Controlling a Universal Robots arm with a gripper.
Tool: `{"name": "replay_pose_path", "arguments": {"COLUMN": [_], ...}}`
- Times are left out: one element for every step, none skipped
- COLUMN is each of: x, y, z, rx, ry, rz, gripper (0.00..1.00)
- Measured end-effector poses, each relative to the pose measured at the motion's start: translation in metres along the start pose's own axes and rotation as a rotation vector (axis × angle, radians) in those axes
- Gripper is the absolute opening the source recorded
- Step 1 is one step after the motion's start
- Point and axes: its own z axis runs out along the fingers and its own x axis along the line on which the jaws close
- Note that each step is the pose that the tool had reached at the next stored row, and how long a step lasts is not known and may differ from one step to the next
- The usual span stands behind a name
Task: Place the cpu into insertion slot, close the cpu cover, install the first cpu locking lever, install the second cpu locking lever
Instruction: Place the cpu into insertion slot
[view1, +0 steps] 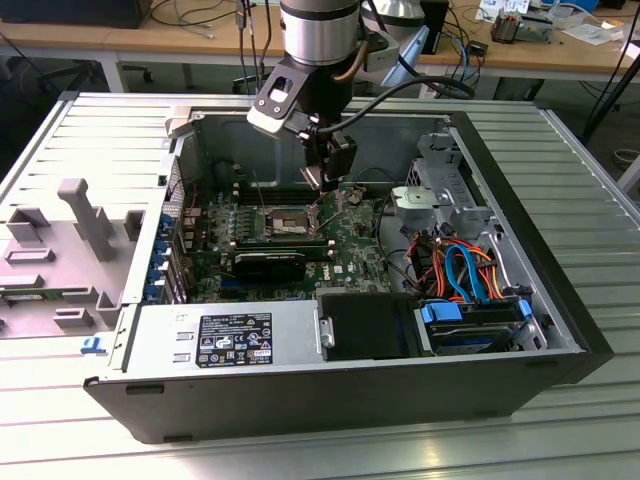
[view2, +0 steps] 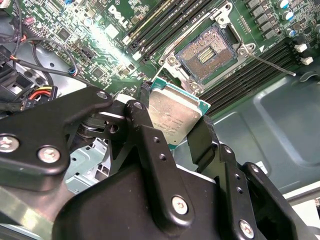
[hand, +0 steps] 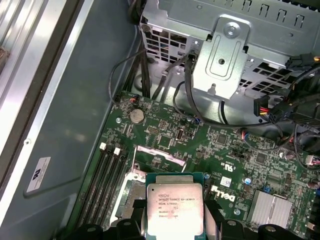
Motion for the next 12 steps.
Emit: {"name": "replay_pose_path", "arguments": {"x": [0.0, 0.0, 0.0, 0.0, 0.0, 0.0, 0.0, 0.0, 0.0, 0.0, 0.0, 0.0], "y": [0.0, 0.0, 0.0, 0.0, 0.0, 0.0, 0.0, 0.0, 0.0, 0.0, 0.0, 0.0], "z": [0.0, 0.0, 0.0, 0.0, 0.0, 0.0, 0.0, 0.0, 0.0, 0.0, 0.0, 0.0], "rx": [-0.0001, 0.0, -0.0001, -0.0001, -0.0001, -0.0002, -0.0001, -0.0002, -0.0002, -0.0002, -0.0002, -0.0003], "ry": [-0.0001, -0.0003, -0.0005, -0.0007, -0.0007, -0.0009, -0.0011, -0.0013, -0.0015, -0.0017, -0.0018, -0.002], "rz": [0.001, 0.003, 0.005, 0.007, 0.008, 0.01, 0.011, 0.014, 0.017, 0.019, 0.02, 0.022], "gripper": [0.55, 0.55, 0.55, 0.55, 0.55, 0.55, 0.55, 0.55, 0.55, 0.55, 0.55, 0.55]}}
